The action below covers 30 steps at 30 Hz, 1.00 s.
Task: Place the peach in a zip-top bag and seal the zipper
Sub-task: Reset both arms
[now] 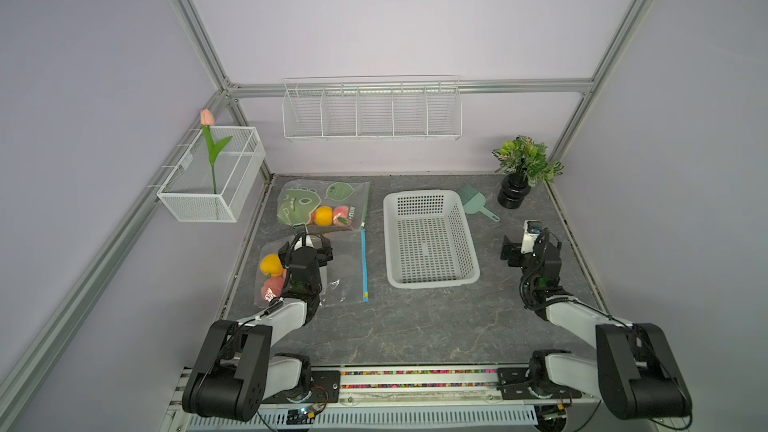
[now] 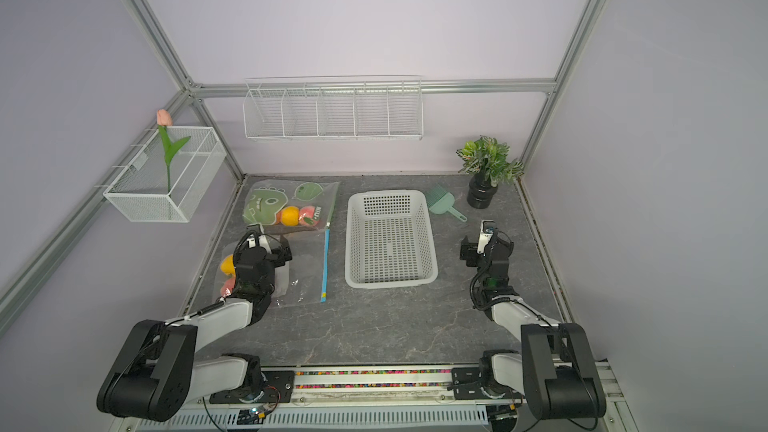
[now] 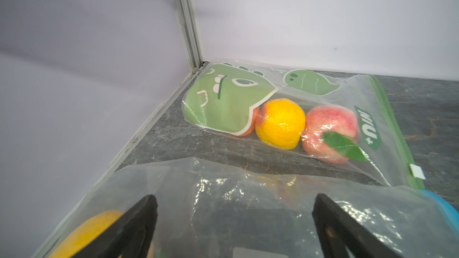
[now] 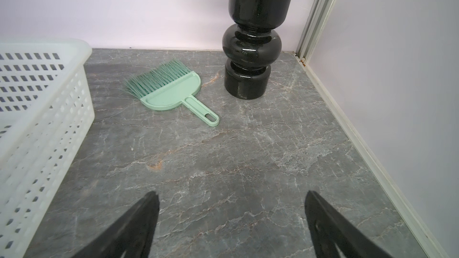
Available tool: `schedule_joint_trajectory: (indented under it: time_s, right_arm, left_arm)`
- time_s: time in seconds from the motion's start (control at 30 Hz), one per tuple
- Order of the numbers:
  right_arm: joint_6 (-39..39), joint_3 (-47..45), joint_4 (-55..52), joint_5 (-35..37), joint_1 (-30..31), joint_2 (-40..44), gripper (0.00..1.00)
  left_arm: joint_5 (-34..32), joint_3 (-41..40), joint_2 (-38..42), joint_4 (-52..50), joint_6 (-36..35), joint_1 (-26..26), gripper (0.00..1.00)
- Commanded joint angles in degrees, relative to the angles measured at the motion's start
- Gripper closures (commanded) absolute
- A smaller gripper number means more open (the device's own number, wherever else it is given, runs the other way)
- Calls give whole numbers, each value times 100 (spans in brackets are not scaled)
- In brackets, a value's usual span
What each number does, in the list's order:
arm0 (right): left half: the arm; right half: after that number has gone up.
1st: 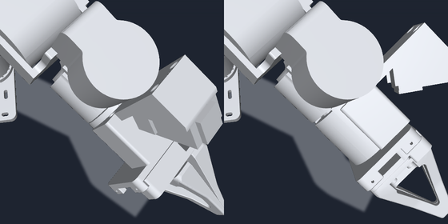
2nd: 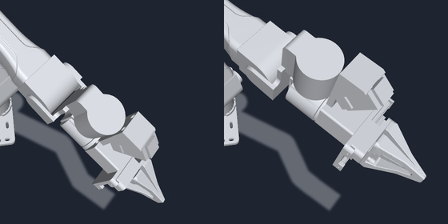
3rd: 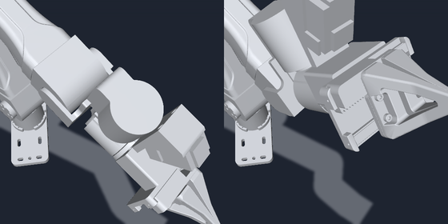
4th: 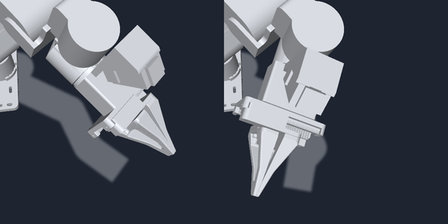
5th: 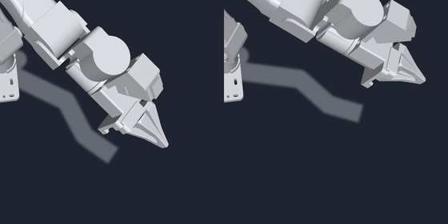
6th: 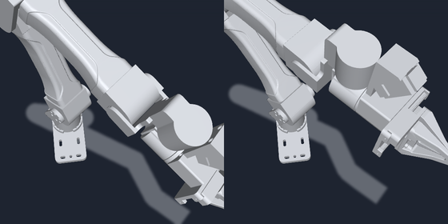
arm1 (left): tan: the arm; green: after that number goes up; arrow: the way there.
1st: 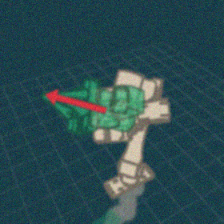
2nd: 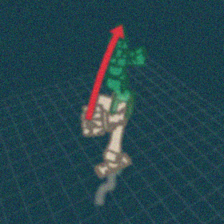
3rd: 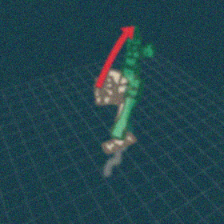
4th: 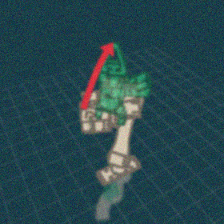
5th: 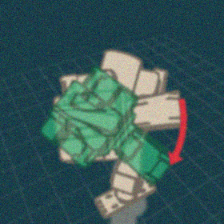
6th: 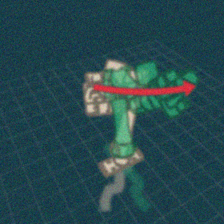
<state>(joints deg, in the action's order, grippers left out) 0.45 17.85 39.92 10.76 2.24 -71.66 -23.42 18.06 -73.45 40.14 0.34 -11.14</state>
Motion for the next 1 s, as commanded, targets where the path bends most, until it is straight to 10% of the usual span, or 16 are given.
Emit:
schedule_joint_trajectory:
  time_s: [0.0, 0.43, 0.97]
  right_arm:
    - [75, -209, 854, -278, -68, -185, 6]
    - [69, -180, 2210, -234, -167, -1658, 8]
    - [-4, 298, 1187, -71, -179, -1600, 11]
  left_arm:
    - [384, -29, -187, 632, -254, 130, 0]
    - [669, 57, -1212, 1419, -314, 314, 0]
    - [669, 632, -1338, 458, 110, 621, 0]
